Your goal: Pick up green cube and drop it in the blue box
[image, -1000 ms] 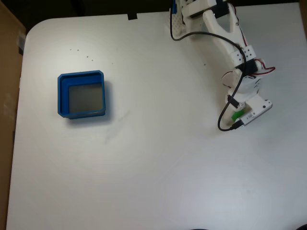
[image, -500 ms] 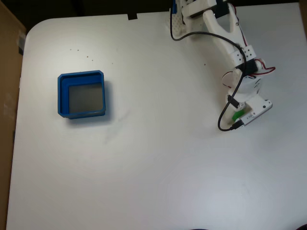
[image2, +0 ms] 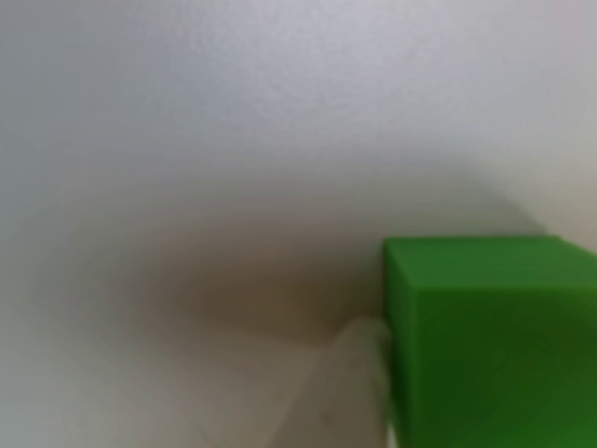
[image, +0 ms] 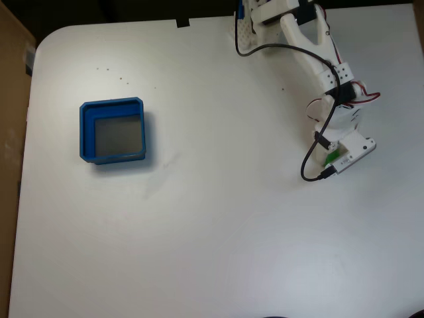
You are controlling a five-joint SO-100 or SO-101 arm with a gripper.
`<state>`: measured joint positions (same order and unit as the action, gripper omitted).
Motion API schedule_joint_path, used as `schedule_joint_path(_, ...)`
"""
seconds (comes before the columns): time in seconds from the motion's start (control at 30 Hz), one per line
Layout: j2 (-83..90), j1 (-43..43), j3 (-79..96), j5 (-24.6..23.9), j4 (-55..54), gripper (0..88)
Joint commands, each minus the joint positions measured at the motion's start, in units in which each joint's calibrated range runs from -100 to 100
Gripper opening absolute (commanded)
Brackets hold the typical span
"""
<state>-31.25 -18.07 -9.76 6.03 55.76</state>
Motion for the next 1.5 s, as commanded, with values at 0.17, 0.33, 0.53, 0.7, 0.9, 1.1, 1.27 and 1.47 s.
schedule_joint_path(0.17,14.3,0.6,-3.1,0.0,0.5,0.5)
schedule_joint_path(0.33,23.9,2.1,-3.1,-0.1,0.5,0.5)
schedule_joint_path(0.53,29.0,7.5,-3.1,-1.4,0.6,0.5)
schedule_joint_path(0.7,33.5,15.0,-3.1,-5.1,0.6,0.5)
schedule_joint_path(0.9,35.3,25.7,-3.0,-6.4,0.6,0.5)
schedule_joint_path(1.1,35.1,38.4,-3.0,-6.1,0.6,0.5)
schedule_joint_path(1.27,34.7,46.2,-3.0,-6.1,0.6,0.5)
schedule_joint_path(1.47,33.8,54.3,-2.8,-6.1,0.6,0.5)
